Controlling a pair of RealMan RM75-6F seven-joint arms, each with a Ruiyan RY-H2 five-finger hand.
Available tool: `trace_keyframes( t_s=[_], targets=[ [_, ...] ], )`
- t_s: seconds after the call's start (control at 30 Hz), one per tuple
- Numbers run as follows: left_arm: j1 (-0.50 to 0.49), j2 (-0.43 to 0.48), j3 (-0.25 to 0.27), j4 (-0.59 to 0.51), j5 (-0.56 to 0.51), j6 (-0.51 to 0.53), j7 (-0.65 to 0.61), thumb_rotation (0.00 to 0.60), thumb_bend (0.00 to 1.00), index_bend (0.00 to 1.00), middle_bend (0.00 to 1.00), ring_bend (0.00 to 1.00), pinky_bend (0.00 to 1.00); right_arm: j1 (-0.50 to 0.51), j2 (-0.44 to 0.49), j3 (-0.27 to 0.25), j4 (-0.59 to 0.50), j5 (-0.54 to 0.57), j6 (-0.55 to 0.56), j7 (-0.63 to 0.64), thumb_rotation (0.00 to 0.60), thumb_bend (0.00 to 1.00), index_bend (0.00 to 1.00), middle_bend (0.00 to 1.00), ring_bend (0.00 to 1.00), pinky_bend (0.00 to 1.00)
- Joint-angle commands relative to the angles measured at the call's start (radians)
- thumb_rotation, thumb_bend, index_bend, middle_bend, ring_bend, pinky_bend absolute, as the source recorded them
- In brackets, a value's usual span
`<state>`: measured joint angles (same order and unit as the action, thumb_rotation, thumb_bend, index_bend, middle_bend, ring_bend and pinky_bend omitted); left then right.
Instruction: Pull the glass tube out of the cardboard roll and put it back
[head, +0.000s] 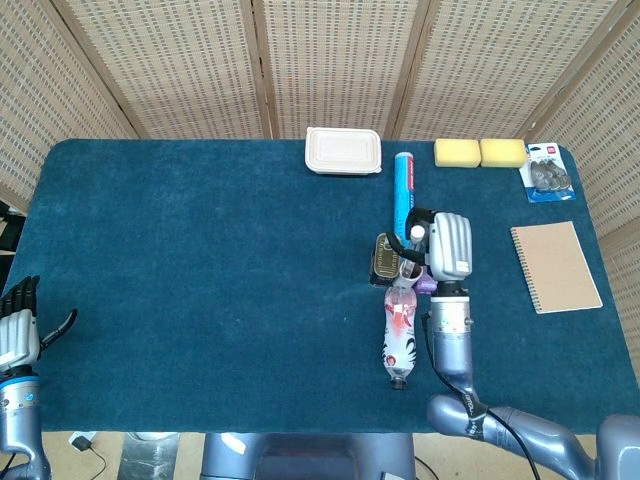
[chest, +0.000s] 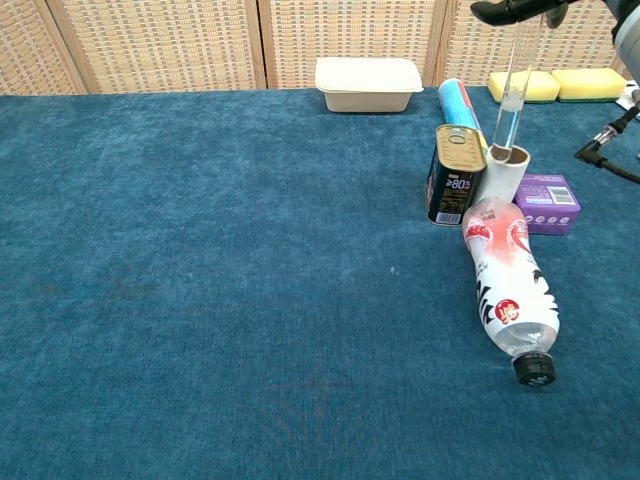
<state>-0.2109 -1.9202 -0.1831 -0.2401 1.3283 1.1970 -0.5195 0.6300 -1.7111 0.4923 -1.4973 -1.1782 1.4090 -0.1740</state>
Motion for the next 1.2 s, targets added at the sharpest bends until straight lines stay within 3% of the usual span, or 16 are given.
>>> trace_keyframes(
  t_s=[0.03,0.33,0.6,0.87,0.93,1.07,1.2],
  targets=[
    [0.0,0.0,0.001,0.0,0.001,0.0,0.001,0.0,0.0,0.0,0.06,0.0,0.06,0.002,0.01,0.008,-0.021,-0.001,0.009,-0.01,0.6,0.29,0.77,0.88,0.82,0.69],
    [0.001,0.001,0.0,-0.002,0.0,0.0,-0.001,0.0,0.0,0.0,0.06,0.0,0.06,-0.005,0.053,0.007,-0.129,-0.041,0.057,-0.057,0.6,0.29,0.77,0.89,0.82,0.69],
    [0.0,0.0,0.0,-0.001,0.0,0.001,0.002,0.0,0.0,0.0,0.06,0.0,0.06,-0.013,0.113,-0.024,-0.229,-0.076,0.06,-0.14,0.6,0.32,0.78,0.93,0.86,0.72],
    [0.001,0.001,0.0,-0.002,0.0,-0.001,-0.002,0.0,0.0,0.0,0.06,0.0,0.06,0.003,0.136,0.037,-0.241,0.013,0.05,-0.196,0.6,0.35,0.79,0.98,0.92,0.8],
    [0.0,0.001,0.0,-0.002,0.0,-0.001,-0.003,0.0,0.0,0.0,0.06,0.0,0.06,-0.006,0.146,0.021,-0.266,0.004,0.051,-0.187,0.6,0.36,0.79,0.98,0.93,0.81],
    [0.0,0.001,0.0,-0.001,0.0,0.0,-0.001,0.0,0.0,0.0,0.06,0.0,0.06,-0.045,0.187,-0.069,-0.351,-0.092,0.06,-0.177,0.6,0.37,0.79,0.98,0.93,0.81],
    [0.001,0.0,0.0,0.0,0.0,0.003,0.003,0.0,0.0,0.0,0.06,0.0,0.06,-0.046,0.212,-0.054,-0.361,-0.104,0.075,-0.205,0.6,0.37,0.79,0.99,0.93,0.81]
  ],
)
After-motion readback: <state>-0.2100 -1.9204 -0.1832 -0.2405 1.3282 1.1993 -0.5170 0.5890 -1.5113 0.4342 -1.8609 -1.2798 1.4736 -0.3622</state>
